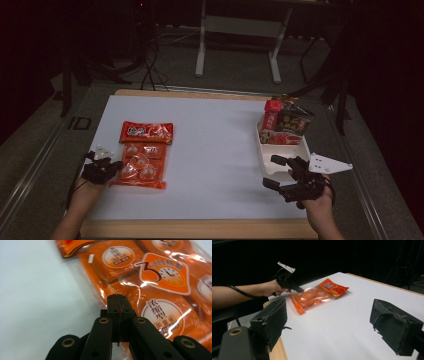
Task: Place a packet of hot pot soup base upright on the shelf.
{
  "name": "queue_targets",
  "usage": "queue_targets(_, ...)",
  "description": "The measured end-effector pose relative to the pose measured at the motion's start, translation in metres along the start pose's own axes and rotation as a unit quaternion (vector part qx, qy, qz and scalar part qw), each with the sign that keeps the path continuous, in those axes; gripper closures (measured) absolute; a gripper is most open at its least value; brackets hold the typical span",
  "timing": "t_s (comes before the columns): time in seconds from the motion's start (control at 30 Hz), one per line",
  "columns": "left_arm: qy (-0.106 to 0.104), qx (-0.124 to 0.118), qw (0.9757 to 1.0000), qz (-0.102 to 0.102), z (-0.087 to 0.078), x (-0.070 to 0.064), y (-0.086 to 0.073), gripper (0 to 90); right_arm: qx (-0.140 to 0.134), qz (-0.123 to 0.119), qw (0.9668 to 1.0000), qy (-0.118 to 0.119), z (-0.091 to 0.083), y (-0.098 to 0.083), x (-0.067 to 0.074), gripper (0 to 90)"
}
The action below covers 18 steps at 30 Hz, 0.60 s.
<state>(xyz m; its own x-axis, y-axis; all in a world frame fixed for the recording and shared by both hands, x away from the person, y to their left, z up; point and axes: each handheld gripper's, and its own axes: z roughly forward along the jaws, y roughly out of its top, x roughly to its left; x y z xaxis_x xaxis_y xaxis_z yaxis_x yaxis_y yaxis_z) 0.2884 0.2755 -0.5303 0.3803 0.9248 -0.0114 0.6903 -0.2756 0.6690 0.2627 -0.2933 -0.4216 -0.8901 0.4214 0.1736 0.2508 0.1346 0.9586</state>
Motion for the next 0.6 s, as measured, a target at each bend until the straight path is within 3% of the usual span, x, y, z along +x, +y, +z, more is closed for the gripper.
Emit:
queue_targets(0.17, -0.023, 0.005, 0.9997, 0.008, 0.002, -0.019, 0.005, 90.0, 0.0, -0.001, 1.0, 0.001, -0.001, 0.001, 0.001, 14.1)
queue_targets(0.3, -0.027, 0.007, 0.9996, 0.001, 0.002, -0.019, 0.007, 90.0, 0.0, -0.003, 1.0, -0.002, -0.001, 0.001, 0.001, 14.1)
queue_targets(0.53, 0.011, -0.012, 0.9994, -0.031, 0.01, -0.006, 0.017, 90.0, 0.003, -0.003, 1.0, -0.003, -0.001, 0.0, 0.0, 14.1)
queue_targets(0.6, 0.024, -0.007, 0.9992, -0.031, 0.014, -0.001, 0.022, 90.0, 0.003, -0.002, 1.0, -0.003, -0.001, -0.001, 0.0, 14.1)
